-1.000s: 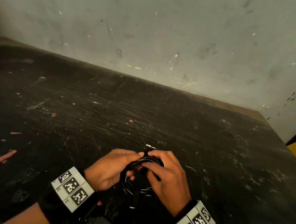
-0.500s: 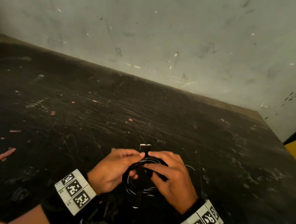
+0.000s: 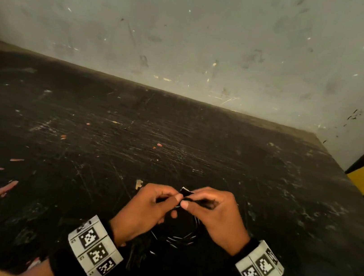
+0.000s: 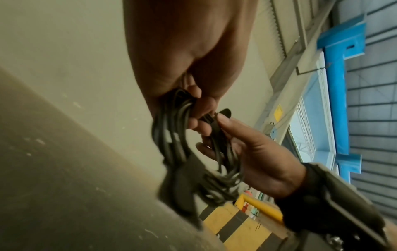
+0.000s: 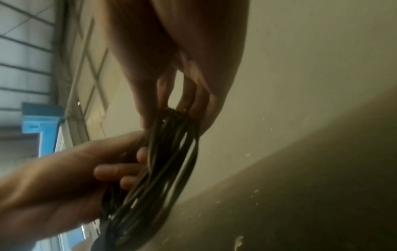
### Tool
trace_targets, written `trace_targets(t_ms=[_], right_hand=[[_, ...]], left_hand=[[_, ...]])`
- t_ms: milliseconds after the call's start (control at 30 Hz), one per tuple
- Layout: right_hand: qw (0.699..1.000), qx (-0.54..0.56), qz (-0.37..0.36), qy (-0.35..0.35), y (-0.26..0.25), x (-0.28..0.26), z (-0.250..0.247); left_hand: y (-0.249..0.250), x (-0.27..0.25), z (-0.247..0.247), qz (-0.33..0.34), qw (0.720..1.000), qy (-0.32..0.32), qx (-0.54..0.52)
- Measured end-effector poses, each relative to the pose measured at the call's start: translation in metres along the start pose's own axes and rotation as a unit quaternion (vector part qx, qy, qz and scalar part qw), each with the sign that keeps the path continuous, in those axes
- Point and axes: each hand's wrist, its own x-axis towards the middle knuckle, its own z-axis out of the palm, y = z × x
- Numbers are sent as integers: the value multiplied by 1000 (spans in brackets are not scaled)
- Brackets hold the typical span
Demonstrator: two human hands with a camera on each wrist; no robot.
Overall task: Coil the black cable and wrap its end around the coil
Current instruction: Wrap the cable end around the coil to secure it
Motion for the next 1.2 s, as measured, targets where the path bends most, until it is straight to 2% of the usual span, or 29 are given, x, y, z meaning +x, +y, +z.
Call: trace_targets(t_ms=[67, 267, 467, 700, 767, 867, 1000, 1067, 1200], right_hand=[[999, 30, 29, 14, -5, -1, 2], [990, 78, 85, 77, -9, -2, 13], [982, 112, 137, 65, -8, -5, 11], [941, 236, 239, 39, -2, -3, 5], [944, 220, 241, 46, 1, -2, 4], [942, 194, 251, 105, 11, 2, 0], [919, 185, 289, 193, 41, 7, -10], [908, 176, 309, 223, 62, 7, -12], [894, 173, 350, 222, 95, 4, -7]], left_hand=[[0, -2, -4, 25, 998, -23, 46], [-4, -1, -3, 109, 986, -8, 124], [-6, -3, 3, 153, 974, 6, 166], [-14, 2, 2, 170, 974, -6, 149], [-17, 6, 2, 114, 988, -21, 103], [-16, 12, 2, -17, 999, -26, -17], [-33, 13, 1, -176, 971, -40, -159], [-47, 13, 2, -209, 956, -24, -206], [-77, 19, 5, -228, 946, 86, -214]])
